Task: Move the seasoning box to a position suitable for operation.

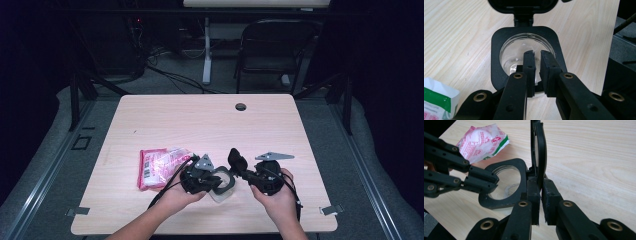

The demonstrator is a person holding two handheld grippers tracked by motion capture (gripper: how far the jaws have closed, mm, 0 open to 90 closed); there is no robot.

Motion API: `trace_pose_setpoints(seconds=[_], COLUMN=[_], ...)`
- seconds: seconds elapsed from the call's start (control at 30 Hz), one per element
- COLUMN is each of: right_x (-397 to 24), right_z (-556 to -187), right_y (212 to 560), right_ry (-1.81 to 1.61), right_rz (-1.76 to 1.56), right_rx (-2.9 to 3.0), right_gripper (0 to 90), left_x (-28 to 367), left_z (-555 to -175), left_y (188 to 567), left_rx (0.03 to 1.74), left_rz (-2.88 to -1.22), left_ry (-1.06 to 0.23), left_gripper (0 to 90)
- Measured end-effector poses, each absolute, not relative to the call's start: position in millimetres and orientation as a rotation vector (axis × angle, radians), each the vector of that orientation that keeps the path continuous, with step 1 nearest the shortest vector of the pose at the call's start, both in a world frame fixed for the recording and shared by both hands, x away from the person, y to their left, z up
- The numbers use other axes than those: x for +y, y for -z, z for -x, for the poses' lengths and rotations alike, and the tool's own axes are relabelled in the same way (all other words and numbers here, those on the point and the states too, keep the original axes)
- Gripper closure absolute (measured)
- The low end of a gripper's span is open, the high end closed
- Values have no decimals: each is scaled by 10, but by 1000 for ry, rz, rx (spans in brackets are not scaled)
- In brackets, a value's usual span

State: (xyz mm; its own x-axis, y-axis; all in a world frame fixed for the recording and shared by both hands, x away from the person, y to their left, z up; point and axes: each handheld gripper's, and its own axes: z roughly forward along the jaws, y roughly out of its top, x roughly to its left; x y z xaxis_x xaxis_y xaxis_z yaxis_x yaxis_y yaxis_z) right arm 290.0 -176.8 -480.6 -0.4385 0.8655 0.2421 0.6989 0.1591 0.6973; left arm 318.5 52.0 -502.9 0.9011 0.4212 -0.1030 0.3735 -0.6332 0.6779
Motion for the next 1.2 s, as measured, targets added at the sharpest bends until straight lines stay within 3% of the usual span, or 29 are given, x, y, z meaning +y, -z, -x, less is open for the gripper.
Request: trace_pose_setpoints(seconds=[0.6,1.2], right_x=[-1635,-1680], right_z=[-3106,-3045], right_y=[4835,4706], right_ry=[-1181,-1196], right_rz=[-1483,-1437], right_rx=[2233,2255], right_gripper=[844,801], left_x=[547,1065], left_z=[-3010,-3143], left_y=[5078,4771], left_rx=[598,714], left_rz=[-2257,-2156], left_ry=[-123,-195], left_gripper=[787,685])
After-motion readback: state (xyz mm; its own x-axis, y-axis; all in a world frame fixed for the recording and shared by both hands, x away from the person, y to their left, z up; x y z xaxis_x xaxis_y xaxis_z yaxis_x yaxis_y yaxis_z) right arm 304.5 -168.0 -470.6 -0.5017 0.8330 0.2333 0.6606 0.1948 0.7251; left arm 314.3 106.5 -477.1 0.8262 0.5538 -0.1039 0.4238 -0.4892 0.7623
